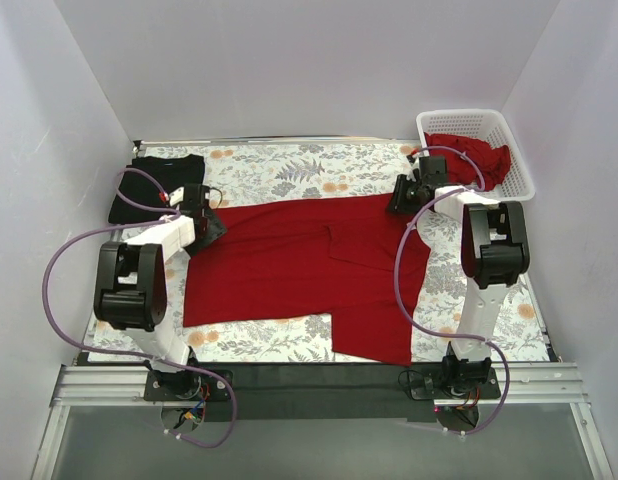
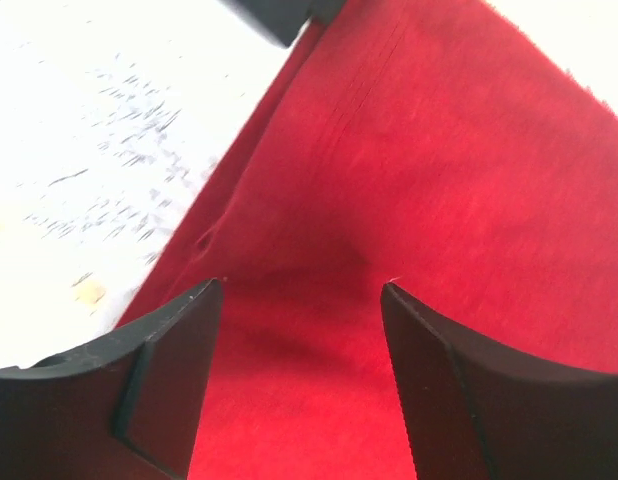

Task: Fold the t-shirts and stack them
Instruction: Fold the tshirt

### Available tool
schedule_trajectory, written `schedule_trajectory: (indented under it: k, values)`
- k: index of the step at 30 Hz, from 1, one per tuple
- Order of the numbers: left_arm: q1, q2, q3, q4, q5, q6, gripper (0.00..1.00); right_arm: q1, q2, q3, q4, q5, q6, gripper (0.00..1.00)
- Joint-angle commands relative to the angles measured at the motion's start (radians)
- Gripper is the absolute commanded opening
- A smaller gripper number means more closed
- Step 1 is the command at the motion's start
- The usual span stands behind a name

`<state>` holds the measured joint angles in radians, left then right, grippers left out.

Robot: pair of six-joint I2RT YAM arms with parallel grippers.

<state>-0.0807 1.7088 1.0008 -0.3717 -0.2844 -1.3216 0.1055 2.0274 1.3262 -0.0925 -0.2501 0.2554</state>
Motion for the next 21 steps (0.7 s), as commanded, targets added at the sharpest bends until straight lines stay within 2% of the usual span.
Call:
schedule_trajectory:
  k: [1, 6, 13, 21]
  values:
    - [0.009, -0.119, -0.019, -0.047, -0.019, 0.01, 0.62, 0.013, -0.109, -0.013, -0.038, 0.034, -0.033, 0.32]
    - [0.021, -0.14, -0.037, -0.033, -0.048, 0.015, 0.69, 0.043, -0.222, -0.113, -0.058, 0.06, 0.004, 0.34]
    - [0.042, -0.057, -0.005, 0.004, 0.02, 0.013, 0.69, 0.04, -0.343, -0.265, -0.088, 0.071, 0.054, 0.39]
    - [0.042, 0.054, 0.067, 0.027, 0.076, 0.007, 0.69, 0.028, -0.254, -0.269, -0.089, 0.075, 0.035, 0.37]
